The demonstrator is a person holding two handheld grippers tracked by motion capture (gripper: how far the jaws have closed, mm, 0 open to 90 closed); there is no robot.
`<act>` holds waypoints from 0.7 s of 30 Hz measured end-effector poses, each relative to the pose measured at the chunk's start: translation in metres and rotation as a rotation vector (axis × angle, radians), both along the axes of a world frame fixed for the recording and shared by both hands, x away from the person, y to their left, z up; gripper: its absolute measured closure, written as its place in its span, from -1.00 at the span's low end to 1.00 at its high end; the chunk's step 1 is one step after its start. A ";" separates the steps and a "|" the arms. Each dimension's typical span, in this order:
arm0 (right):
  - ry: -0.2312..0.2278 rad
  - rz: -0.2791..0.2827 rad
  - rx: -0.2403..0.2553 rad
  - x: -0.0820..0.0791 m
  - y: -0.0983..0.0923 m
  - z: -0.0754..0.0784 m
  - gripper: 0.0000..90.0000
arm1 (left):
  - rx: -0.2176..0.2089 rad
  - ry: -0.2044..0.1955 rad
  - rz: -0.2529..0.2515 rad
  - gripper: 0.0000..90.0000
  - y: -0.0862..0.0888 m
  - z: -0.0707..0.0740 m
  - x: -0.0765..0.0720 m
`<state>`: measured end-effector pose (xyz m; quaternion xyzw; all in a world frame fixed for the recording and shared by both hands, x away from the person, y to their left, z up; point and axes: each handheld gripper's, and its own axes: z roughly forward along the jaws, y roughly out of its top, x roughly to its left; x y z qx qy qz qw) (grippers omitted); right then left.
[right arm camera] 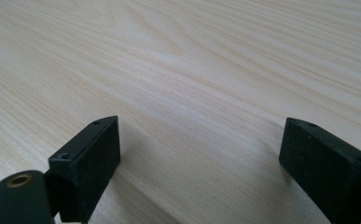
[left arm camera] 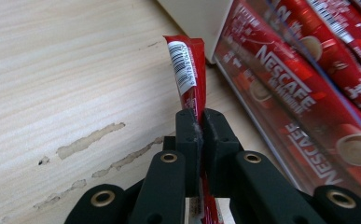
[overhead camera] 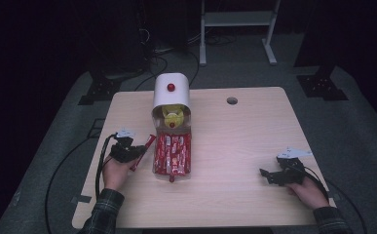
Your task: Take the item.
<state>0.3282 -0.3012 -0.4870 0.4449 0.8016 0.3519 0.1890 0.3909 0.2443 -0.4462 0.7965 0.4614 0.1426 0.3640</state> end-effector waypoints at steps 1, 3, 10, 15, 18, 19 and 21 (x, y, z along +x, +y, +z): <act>0.000 0.000 0.000 0.000 0.000 0.000 -0.75 | 0.000 0.000 0.000 0.90 0.000 0.000 0.000; 0.000 0.000 0.000 0.000 0.000 0.000 -0.75 | 0.000 0.005 0.003 0.91 0.000 -0.001 0.000; 0.001 -0.001 0.000 0.000 0.000 0.000 -0.75 | 0.015 0.022 -0.006 0.90 -0.003 -0.007 0.002; 0.000 0.000 0.000 0.000 0.000 0.000 -0.75 | 0.026 0.025 -0.012 0.90 -0.005 -0.009 0.003; -0.001 0.001 0.000 0.000 0.000 0.000 -0.75 | 0.030 0.035 -0.013 0.89 -0.007 -0.012 0.004; -0.001 0.001 -0.001 0.000 0.000 0.000 -0.75 | 0.034 0.033 -0.017 0.89 -0.007 -0.012 0.004; -0.001 0.001 -0.001 0.000 0.000 0.000 -0.75 | 0.036 0.031 -0.019 0.87 -0.007 -0.012 0.004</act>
